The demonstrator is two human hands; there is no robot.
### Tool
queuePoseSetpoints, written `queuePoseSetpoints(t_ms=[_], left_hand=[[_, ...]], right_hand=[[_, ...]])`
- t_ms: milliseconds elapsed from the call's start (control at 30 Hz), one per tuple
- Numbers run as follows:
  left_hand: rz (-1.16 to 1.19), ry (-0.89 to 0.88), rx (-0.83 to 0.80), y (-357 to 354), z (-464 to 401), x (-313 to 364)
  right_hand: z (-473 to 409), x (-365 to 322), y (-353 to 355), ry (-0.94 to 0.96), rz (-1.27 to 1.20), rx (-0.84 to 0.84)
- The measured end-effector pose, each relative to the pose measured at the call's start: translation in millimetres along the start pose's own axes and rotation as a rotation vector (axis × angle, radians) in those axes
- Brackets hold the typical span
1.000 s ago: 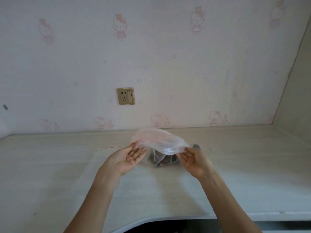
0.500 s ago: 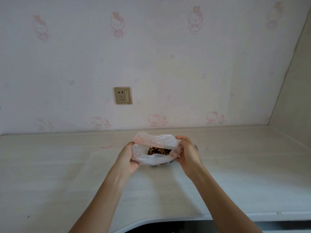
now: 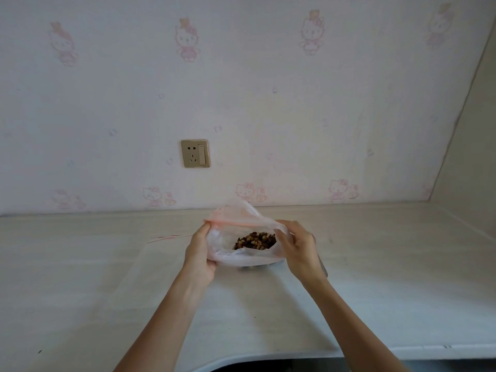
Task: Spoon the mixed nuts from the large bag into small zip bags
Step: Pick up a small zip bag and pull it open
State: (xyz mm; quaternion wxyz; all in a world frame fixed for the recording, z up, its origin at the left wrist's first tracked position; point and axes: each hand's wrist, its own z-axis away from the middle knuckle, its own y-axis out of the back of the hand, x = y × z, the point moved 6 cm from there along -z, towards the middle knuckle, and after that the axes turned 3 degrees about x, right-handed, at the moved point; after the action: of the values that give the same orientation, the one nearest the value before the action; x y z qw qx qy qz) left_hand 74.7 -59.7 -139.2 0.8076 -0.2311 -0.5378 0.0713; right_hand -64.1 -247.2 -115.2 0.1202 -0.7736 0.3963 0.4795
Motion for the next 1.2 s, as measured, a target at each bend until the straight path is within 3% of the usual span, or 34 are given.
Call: queuePoseSetpoints(t_ms=[100,267,367,467,533,633,733,867,933,1067,1200], left_hand=[[-0.004,0.011,0.068,5,-2,-3],[0.028,0.079,0.084,4,-1,-7],[0.114,0.175,0.021,-3,4,-13],[0.137,0.255,-0.032,-11,10,-18],[0.097,0.207,-0.062,-9,8,-14],[-0.106,0.067,-0.028,8,2,-1],[-0.599,-0.195,0.049,23,2,21],[-0.964,-0.412,-0.032,11,3,35],[-1.029,-0.472,-0.053,5,-1,38],[-1.07,-0.467,-0.05,0,-14,39],[-0.901,-0.335,-0.039,3,-32,29]], right_hand=[[-2,12,-3,-0.219,-0.06,0.052],[1,42,-10,-0.741,-0.368,0.203],[5,48,-17,-0.906,-0.539,0.314],[1,48,-24,-0.985,-0.79,0.303],[-2,48,-20,-0.986,-0.802,0.251],[-5,45,-3,-0.89,-0.606,0.126],[-9,28,17,-0.686,-0.208,0.008],[-24,-1,15,-0.311,0.335,-0.161],[-28,-7,5,-0.249,0.525,-0.232],[-40,-2,-10,-0.248,0.67,-0.286],[-48,13,-16,-0.376,0.477,-0.242]])
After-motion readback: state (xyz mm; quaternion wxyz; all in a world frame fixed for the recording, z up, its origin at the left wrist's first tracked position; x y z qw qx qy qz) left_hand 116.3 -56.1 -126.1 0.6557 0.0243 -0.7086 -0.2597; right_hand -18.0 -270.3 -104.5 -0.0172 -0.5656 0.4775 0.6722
